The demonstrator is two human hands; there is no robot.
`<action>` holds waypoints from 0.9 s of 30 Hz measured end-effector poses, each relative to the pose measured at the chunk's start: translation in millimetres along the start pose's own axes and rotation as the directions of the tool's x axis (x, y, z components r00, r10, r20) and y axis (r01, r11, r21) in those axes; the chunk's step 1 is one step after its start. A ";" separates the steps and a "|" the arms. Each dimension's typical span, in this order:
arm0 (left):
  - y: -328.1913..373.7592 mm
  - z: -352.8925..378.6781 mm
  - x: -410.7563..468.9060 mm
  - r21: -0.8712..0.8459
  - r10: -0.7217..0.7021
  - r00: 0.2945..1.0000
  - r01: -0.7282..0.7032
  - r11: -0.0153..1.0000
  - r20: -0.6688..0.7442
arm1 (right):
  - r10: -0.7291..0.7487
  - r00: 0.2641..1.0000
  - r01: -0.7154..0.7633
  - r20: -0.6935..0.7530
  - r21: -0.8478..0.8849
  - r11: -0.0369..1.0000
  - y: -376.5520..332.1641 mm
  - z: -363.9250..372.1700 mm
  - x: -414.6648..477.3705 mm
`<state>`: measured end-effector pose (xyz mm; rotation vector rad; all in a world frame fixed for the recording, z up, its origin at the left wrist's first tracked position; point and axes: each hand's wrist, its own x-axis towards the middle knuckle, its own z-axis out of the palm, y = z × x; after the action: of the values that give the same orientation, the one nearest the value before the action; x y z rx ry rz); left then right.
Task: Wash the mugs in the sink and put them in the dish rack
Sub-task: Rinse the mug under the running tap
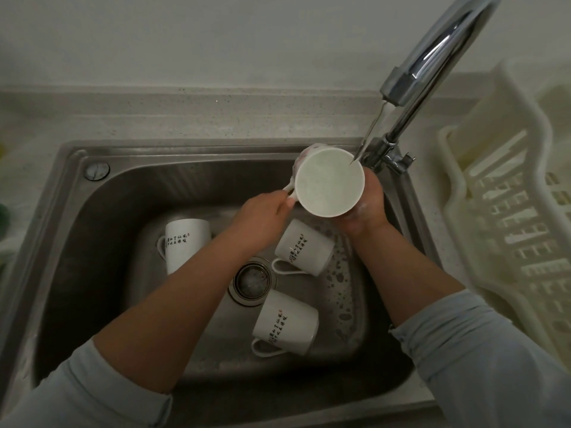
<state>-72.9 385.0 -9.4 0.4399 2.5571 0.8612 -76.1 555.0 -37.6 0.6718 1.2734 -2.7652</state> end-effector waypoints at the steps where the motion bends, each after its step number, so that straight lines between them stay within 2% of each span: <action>1: -3.7 4.8 2.7 -0.067 -0.001 1.000 0.001 0.998 -0.001 | -0.020 1.000 0.019 -0.024 -0.009 1.000 -1.4 -1.1 -0.7; 4: -7.8 15.1 6.0 -0.277 -0.009 1.000 0.014 0.961 0.022 | -0.074 0.991 0.063 -0.108 -0.099 0.993 -3.8 -9.2 -3.8; 7: -5.7 25.0 6.6 -0.533 -0.017 0.994 0.071 0.843 0.106 | -0.120 0.971 0.076 -0.207 -0.206 0.976 -12.5 -14.5 -11.4; 9: -5.4 32.2 6.0 -0.633 0.000 0.986 0.106 0.767 0.165 | -0.139 0.956 0.048 -0.258 -0.332 0.942 -19.8 -13.7 -18.9; 12: -5.6 41.9 1.1 -0.705 0.028 0.971 0.151 0.693 0.236 | -0.149 0.932 -0.073 -0.331 -0.573 0.816 -28.7 -17.0 -29.7; 15: -6.2 47.5 -5.1 -0.742 -0.006 0.970 0.189 0.644 0.242 | 0.016 0.915 -0.293 -0.402 -0.638 0.712 -31.4 -27.8 -37.5; 19: -5.8 46.4 -15.0 -0.707 -0.082 0.965 0.239 0.666 0.249 | 0.293 0.823 -0.539 -0.487 -0.506 0.673 -24.7 -36.7 -47.4; 24: 2.1 35.2 -24.8 -0.551 -0.160 0.972 0.229 0.802 0.170 | 0.543 0.741 -0.671 -0.395 -0.399 0.625 4.8 -53.0 -53.5; 27: 8.1 27.8 -30.1 -0.443 -0.140 0.980 0.190 0.876 0.144 | 0.648 0.682 -0.731 -0.340 -0.351 0.585 22.9 -56.1 -56.9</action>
<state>-32.4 392.6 -16.2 0.1153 2.1577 1.2862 0.9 571.8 -63.9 1.0895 1.2535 -1.7067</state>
